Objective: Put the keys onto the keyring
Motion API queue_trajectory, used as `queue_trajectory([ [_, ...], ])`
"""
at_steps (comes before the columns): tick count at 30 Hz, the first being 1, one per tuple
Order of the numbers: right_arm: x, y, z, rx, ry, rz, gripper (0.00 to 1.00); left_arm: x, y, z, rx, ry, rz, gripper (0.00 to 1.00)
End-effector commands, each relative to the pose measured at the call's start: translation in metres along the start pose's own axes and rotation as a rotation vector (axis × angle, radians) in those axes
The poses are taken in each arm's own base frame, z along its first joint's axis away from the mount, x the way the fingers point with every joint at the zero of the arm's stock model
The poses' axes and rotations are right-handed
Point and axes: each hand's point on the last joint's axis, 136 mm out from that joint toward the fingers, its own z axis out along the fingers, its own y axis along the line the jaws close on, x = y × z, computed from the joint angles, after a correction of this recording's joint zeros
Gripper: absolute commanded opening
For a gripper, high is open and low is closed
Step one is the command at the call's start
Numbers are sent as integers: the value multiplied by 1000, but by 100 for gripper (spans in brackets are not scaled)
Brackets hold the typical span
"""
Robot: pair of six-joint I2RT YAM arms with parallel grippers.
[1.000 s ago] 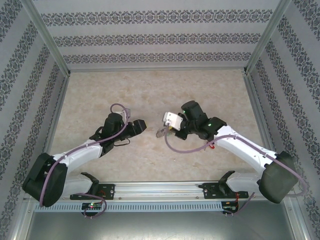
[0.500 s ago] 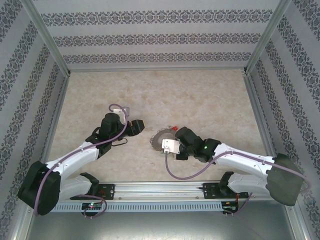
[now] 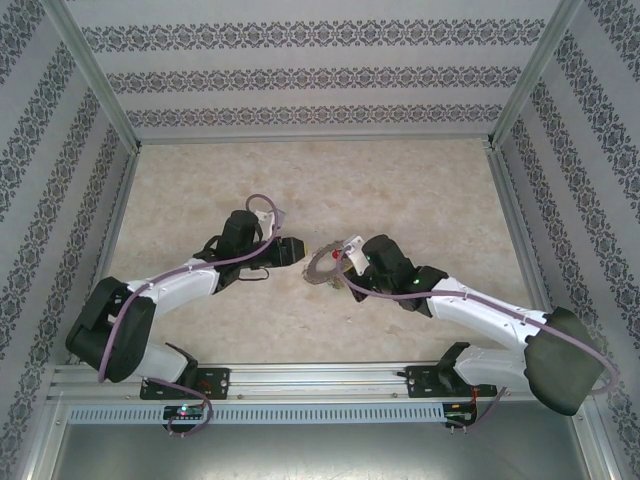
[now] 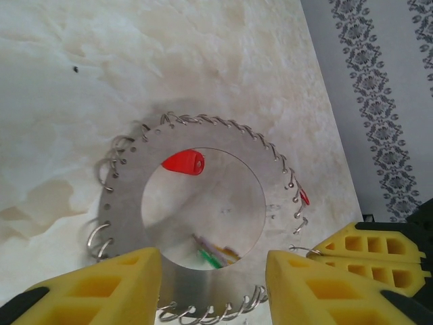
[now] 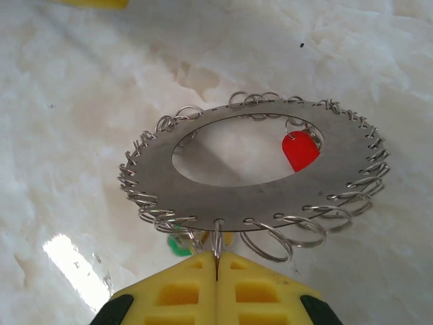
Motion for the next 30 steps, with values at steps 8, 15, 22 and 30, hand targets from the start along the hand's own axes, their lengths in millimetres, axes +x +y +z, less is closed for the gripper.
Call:
queue_trajectory([
  [8, -51, 3, -47, -69, -379, 4, 0, -11, -42, 20, 154, 57, 108, 45],
  [15, -50, -2, -47, -4, -370, -132, 0, -3, -61, 40, 220, 153, 122, 42],
  [22, -49, -3, -42, -1, -309, -202, 0, -11, -61, 20, 157, 32, 204, 51],
  [30, -52, 3, -44, -67, -299, -249, 0, -5, -78, -12, 170, -64, 631, 56],
])
